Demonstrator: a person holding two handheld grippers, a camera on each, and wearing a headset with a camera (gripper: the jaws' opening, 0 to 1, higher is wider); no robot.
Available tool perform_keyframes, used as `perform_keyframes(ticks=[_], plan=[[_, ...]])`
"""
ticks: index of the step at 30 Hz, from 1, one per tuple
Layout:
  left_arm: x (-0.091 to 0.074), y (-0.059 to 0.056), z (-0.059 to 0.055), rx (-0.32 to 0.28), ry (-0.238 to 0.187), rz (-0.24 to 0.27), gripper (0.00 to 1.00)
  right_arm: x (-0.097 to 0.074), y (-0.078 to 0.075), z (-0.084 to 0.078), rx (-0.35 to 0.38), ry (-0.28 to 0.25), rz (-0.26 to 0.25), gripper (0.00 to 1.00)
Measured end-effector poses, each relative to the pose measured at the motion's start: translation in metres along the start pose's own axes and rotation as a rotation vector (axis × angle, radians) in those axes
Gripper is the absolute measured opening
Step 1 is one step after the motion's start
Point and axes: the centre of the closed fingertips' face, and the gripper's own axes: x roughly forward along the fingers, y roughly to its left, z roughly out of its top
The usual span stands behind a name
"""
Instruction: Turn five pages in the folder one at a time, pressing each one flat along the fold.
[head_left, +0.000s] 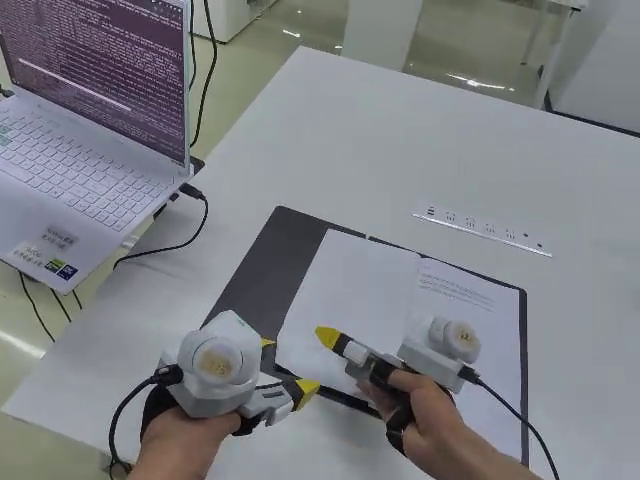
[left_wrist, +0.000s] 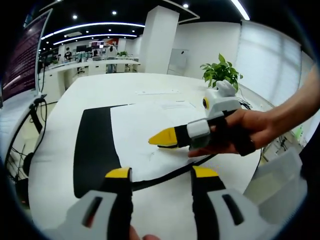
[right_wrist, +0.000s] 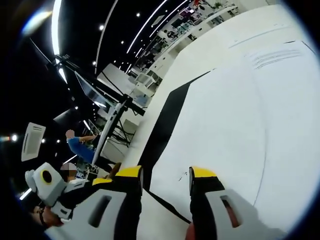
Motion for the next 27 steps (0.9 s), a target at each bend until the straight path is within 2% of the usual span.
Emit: perform_keyframes(ticks=[3, 7, 13, 19, 24, 27], plan=[[0.001, 0.004, 0.000, 0.006, 0.001, 0.000, 0.44, -0.006, -0.004, 0.003, -0.006, -0.004, -0.002, 0.35], [0.004, 0.009, -0.003, 0.008, 0.010, -0.007, 0.42, -0.014, -0.003, 0.007, -0.073, 0.007, 0.002, 0.35], [0.011, 0.011, -0.004, -0.006, 0.015, -0.034, 0.36, -0.031, -0.003, 0.019, -0.125, -0.023, -0.003, 0.33], [0.020, 0.016, -0.002, -0.001, 0.021, -0.037, 0.30, -0.043, -0.007, 0.013, -0.180, -0.007, -0.022, 0.31], [0.027, 0.021, -0.002, -0.001, 0.029, -0.039, 0.24, -0.053, -0.014, 0.008, -0.164, -0.014, -0.034, 0.29], [0.032, 0.023, -0.003, -0.028, 0.024, -0.044, 0.19, -0.058, -0.019, 0.005, -0.159, -0.016, -0.041, 0.29]])
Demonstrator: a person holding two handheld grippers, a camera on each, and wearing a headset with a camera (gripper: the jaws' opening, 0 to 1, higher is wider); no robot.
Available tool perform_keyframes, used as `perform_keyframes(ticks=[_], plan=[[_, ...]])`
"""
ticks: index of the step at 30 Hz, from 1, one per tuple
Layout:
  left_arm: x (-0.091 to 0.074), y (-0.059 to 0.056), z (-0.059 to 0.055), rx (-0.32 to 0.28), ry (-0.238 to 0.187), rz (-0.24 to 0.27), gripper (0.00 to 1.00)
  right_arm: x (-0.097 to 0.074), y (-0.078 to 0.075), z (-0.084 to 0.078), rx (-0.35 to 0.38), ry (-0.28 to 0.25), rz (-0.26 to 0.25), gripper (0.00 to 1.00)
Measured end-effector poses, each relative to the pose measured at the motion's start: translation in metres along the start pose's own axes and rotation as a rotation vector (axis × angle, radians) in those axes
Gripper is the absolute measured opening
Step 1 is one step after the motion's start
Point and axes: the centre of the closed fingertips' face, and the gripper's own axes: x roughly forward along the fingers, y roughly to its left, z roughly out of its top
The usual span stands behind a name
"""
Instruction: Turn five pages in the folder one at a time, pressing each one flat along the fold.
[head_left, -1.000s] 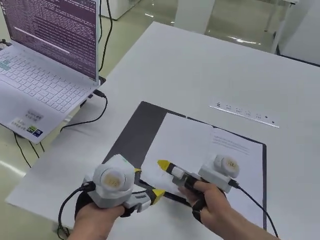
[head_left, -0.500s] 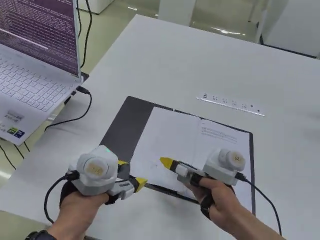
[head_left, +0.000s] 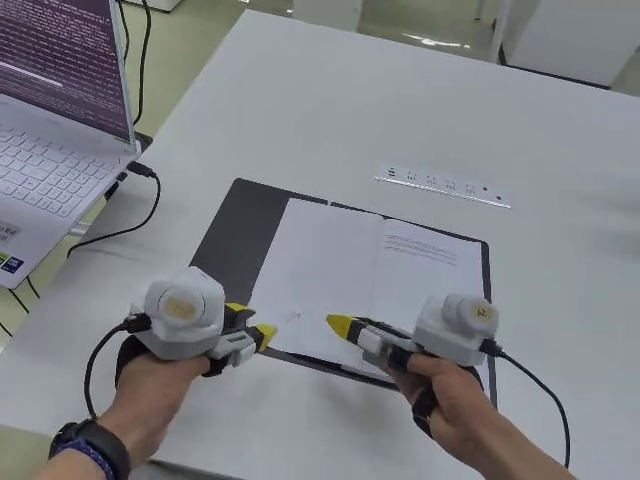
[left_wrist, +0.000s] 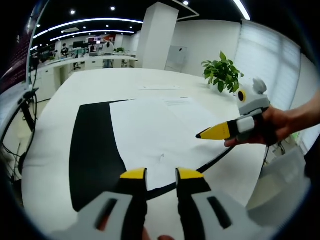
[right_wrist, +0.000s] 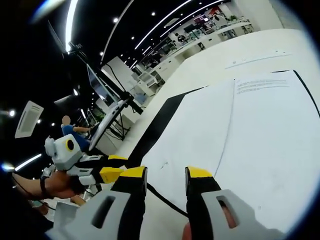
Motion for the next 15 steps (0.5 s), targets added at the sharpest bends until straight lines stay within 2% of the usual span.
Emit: perform_keyframes(ticks=[1, 8, 15], plan=[[0.001, 0.000, 0.000, -0.016, -0.009, -0.005, 0.17, -0.001, -0.001, -0.002, 0.001, 0.002, -0.002, 0.29], [0.010, 0.010, -0.006, -0.033, 0.011, 0.009, 0.12, -0.011, -0.009, -0.012, 0.006, 0.014, -0.010, 0.28], [0.017, 0.019, -0.020, -0.074, 0.043, 0.028, 0.07, -0.015, -0.011, -0.016, -0.005, 0.032, -0.007, 0.28]])
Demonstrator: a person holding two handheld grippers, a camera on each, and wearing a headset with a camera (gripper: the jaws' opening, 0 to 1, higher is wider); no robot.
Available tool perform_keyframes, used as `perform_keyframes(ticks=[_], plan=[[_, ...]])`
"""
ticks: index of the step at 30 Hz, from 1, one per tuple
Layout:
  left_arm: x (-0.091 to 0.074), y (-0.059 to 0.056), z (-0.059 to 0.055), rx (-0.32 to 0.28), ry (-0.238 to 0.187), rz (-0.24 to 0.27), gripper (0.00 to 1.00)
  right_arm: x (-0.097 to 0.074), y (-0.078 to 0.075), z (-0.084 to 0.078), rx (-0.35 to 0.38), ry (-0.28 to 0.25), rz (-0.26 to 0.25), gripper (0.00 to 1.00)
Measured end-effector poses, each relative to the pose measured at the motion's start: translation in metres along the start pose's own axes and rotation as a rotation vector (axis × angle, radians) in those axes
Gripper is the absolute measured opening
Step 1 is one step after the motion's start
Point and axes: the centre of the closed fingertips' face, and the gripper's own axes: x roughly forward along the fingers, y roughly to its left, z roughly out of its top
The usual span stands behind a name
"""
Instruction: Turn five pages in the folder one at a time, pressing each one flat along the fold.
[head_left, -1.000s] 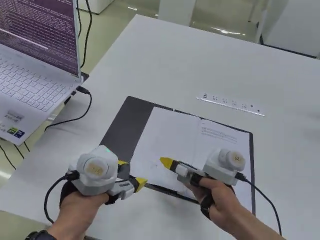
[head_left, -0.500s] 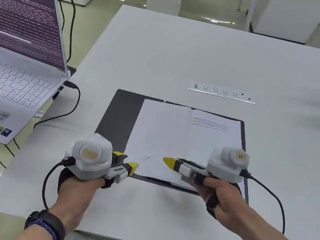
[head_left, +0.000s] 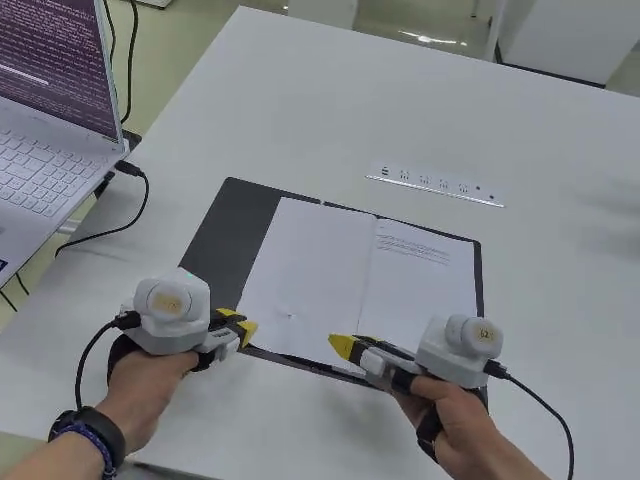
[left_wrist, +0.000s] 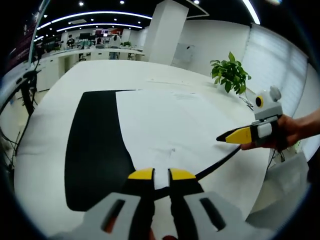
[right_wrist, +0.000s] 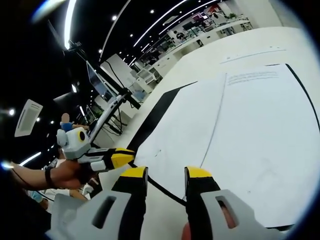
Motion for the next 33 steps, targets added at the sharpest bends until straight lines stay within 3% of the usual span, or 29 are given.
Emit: perform_keyframes(ticks=[4, 9, 13, 20, 28, 33], plan=[[0.004, 0.001, -0.006, -0.048, 0.009, 0.002, 0.03, -0.002, -0.002, -0.004, 0.002, 0.009, -0.001, 0.27], [0.013, 0.000, -0.010, -0.047, 0.022, 0.002, 0.00, -0.003, -0.003, -0.007, 0.009, 0.015, -0.005, 0.27], [0.019, 0.002, -0.015, -0.056, 0.055, 0.016, 0.00, -0.002, -0.005, -0.008, 0.017, 0.015, -0.008, 0.26], [0.020, 0.002, -0.012, -0.057, 0.041, 0.034, 0.00, 0.001, -0.003, -0.006, 0.017, 0.004, -0.004, 0.26], [0.015, -0.004, -0.011, -0.033, 0.037, 0.043, 0.00, 0.011, -0.011, 0.003, 0.017, -0.005, -0.015, 0.22], [0.013, -0.006, -0.010, -0.032, 0.042, 0.049, 0.00, 0.022, -0.022, 0.017, 0.030, -0.023, -0.027, 0.19]])
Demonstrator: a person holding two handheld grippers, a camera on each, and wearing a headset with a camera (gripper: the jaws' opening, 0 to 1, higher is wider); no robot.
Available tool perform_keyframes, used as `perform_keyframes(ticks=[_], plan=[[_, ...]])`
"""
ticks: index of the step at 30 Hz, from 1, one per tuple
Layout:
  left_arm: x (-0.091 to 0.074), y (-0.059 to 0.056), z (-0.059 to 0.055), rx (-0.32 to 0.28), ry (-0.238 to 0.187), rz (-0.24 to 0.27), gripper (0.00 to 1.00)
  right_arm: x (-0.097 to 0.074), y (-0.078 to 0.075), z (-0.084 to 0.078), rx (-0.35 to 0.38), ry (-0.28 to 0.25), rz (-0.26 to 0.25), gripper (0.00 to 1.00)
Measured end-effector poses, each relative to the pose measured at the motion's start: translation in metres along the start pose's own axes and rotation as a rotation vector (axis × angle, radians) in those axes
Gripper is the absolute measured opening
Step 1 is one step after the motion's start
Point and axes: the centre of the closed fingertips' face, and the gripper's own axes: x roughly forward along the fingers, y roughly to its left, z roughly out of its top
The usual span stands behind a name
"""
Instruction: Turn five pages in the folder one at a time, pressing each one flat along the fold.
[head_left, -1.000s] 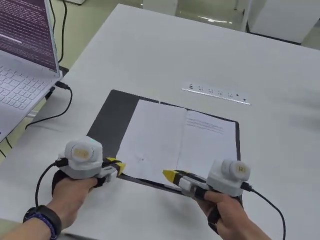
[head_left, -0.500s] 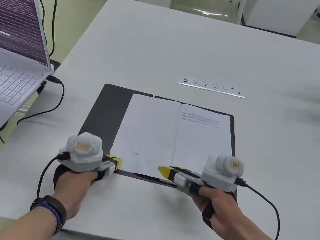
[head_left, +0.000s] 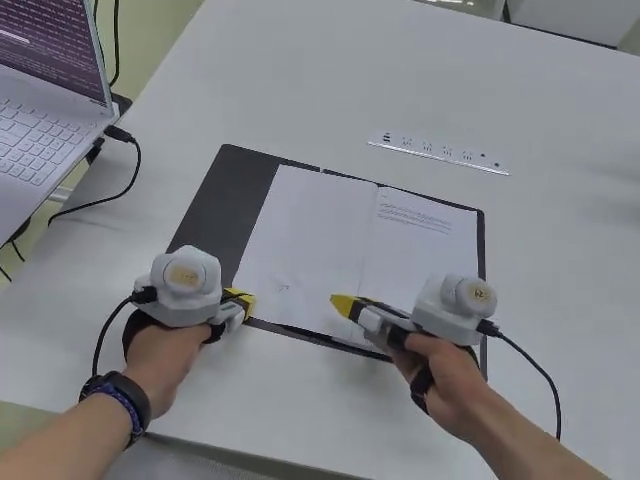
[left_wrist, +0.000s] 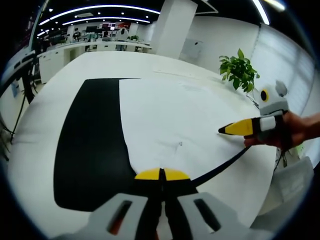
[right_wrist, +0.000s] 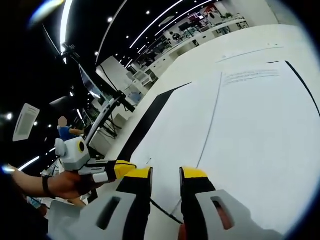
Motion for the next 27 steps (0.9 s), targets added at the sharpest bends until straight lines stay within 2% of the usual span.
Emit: perform_keyframes(ticks=[6, 8, 11, 22, 27], plan=[[0.000, 0.001, 0.000, 0.004, 0.017, 0.006, 0.00, 0.012, -0.018, 0.019, 0.035, -0.040, -0.031, 0.14], [0.002, 0.002, 0.000, -0.002, 0.020, 0.004, 0.00, 0.014, -0.026, 0.029, 0.049, -0.073, -0.060, 0.11], [0.004, 0.005, -0.001, -0.005, 0.025, 0.004, 0.00, 0.019, -0.034, 0.041, 0.089, -0.116, -0.064, 0.04], [0.006, 0.008, -0.002, -0.016, 0.026, 0.004, 0.00, 0.035, -0.053, 0.059, 0.139, -0.146, -0.070, 0.00], [0.008, 0.009, -0.003, -0.010, 0.025, 0.008, 0.00, 0.040, -0.053, 0.068, 0.159, -0.179, -0.067, 0.00]])
